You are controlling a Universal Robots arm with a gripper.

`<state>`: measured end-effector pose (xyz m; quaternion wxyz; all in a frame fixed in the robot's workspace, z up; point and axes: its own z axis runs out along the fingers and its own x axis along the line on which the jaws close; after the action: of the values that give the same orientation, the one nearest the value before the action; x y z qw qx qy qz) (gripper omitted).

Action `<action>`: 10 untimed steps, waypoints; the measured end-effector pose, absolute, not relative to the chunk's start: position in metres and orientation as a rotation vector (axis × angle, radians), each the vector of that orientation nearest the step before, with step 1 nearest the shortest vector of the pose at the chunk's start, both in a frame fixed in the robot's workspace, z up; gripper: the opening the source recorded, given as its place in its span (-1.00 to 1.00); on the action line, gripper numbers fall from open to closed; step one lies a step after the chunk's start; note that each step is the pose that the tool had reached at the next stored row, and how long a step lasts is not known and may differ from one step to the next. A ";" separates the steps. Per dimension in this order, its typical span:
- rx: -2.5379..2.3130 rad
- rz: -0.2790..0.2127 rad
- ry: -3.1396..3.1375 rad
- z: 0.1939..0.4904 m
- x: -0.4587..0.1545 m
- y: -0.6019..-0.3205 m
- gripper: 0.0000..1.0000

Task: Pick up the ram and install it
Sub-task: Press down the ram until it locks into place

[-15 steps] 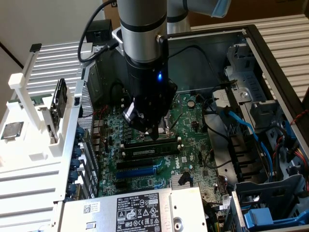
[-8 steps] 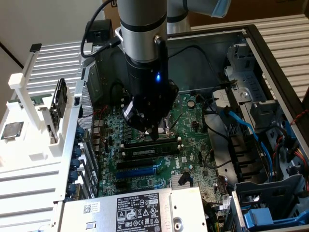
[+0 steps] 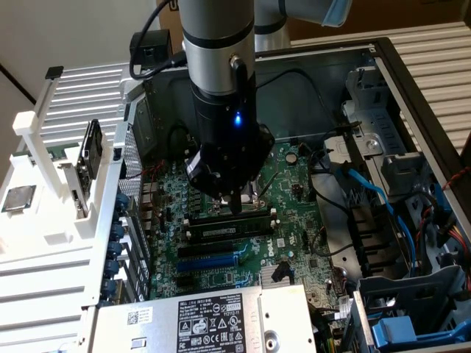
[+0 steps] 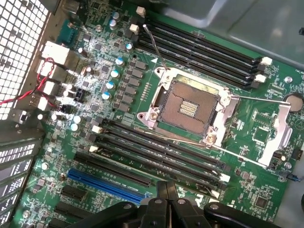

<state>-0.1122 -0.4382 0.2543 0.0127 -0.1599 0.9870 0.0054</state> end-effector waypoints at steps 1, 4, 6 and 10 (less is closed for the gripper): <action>-0.478 0.017 3.079 0.254 -0.112 -0.438 -0.79; -0.421 0.016 3.087 0.254 -0.112 -0.438 -0.79; -0.387 0.015 3.092 0.254 -0.112 -0.438 -0.79; -0.311 0.015 3.100 0.254 -0.112 -0.438 -0.79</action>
<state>-0.1122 -0.4382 0.2543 0.0130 -0.0998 0.9949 0.0047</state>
